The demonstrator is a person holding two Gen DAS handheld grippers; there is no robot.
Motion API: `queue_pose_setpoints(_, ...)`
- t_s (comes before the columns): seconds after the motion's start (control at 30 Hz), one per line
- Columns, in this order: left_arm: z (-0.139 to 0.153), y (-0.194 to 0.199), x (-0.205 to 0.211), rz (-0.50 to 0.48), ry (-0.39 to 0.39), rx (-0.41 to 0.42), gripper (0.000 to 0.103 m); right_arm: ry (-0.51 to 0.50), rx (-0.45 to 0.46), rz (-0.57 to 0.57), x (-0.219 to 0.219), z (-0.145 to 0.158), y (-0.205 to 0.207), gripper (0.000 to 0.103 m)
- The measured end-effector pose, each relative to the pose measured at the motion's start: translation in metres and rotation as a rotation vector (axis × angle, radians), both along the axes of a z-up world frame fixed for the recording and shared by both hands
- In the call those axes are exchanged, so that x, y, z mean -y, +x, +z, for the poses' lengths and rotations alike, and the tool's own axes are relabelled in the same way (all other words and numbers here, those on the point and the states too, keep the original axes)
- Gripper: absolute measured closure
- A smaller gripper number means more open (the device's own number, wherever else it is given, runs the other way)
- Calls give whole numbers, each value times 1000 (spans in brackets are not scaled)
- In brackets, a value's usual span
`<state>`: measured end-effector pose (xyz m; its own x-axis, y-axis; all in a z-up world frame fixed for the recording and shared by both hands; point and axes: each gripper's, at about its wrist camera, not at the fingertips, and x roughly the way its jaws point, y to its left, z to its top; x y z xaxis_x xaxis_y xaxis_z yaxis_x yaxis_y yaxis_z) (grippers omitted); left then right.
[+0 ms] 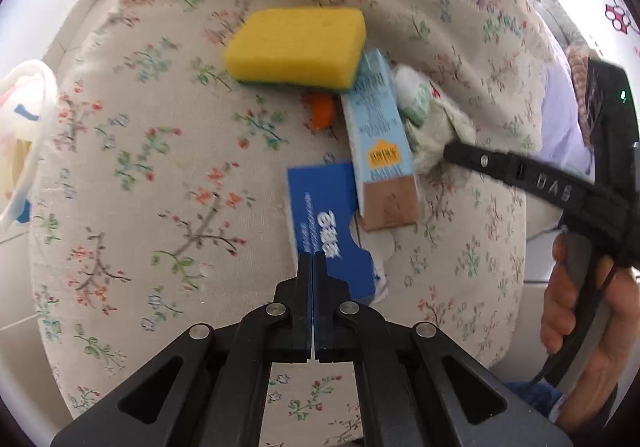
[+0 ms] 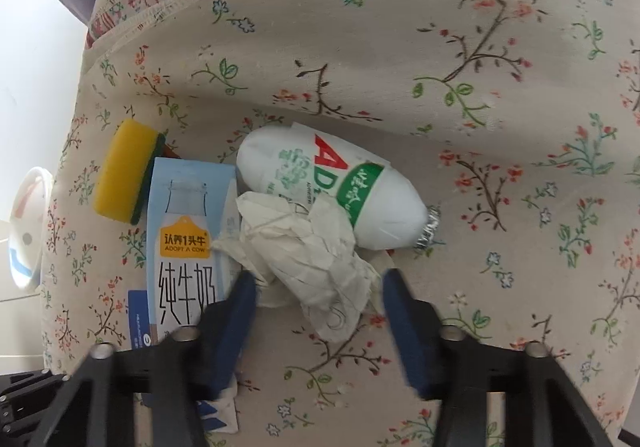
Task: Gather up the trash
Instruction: 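Grasp the crumpled tissue with the right gripper while the left grasps the blue biscuit box, then carry tissue and blue box over the wastebasket and open both grippers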
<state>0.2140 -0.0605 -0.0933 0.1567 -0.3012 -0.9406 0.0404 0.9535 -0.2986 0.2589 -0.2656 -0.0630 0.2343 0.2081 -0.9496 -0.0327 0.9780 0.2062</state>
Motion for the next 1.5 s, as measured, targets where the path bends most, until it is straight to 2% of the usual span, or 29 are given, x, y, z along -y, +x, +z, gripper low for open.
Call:
queue_pose_setpoints(0.03,2,0,-2,10,-5,11,100,2,-5,6,-2,-1,1,57)
queue_pose_setpoints(0.1,-1,2,-5,20,-21,-19,87,-7,-7,19,-6,-4,1,57)
queue_pose_setpoints(0.17,-6,2,-4,17,-42,-49,51,-22,-4,21,-8,-5,2,57)
queue_pose_setpoints(0.23,-9,1,0,20,-23,-49,43,-24,-6,25,-9,-8,4,60)
queue_pose_setpoints(0.3,-11,1,2,16,-27,-56,43,-22,-6,27,-9,-9,6,80)
queue_pose_setpoints(0.4,-17,-1,11,9,-34,-75,43,-16,-3,8,-9,-6,5,84)
queue_pose_setpoints(0.5,-20,-3,20,-12,-3,-70,43,6,10,0,-10,7,-3,85)
queue_pose_setpoints(0.63,-24,-5,32,-20,58,-48,43,38,78,-5,-7,34,-18,85)
queue_pose_setpoints(0.8,-33,-3,37,28,52,-40,43,96,148,23,-10,60,-34,85)
queue_pose_setpoints(0.93,-35,0,38,65,21,-39,42,98,166,40,-7,65,-39,85)
queue_pose_setpoints(1.03,-36,1,40,78,42,-16,43,93,161,49,-7,64,-40,85)
queue_pose_setpoints(1.13,-36,1,45,58,71,7,52,95,160,50,-9,62,-38,84)
queue_pose_setpoints(1.2,-37,1,44,58,57,-4,52,100,162,49,-9,62,-37,84)
queue_pose_setpoints(1.37,-35,-2,20,100,23,-39,53,125,172,61,-13,67,-36,84)
queue_pose_setpoints(1.5,-24,-5,3,121,12,-28,53,142,182,76,-17,71,-37,84)
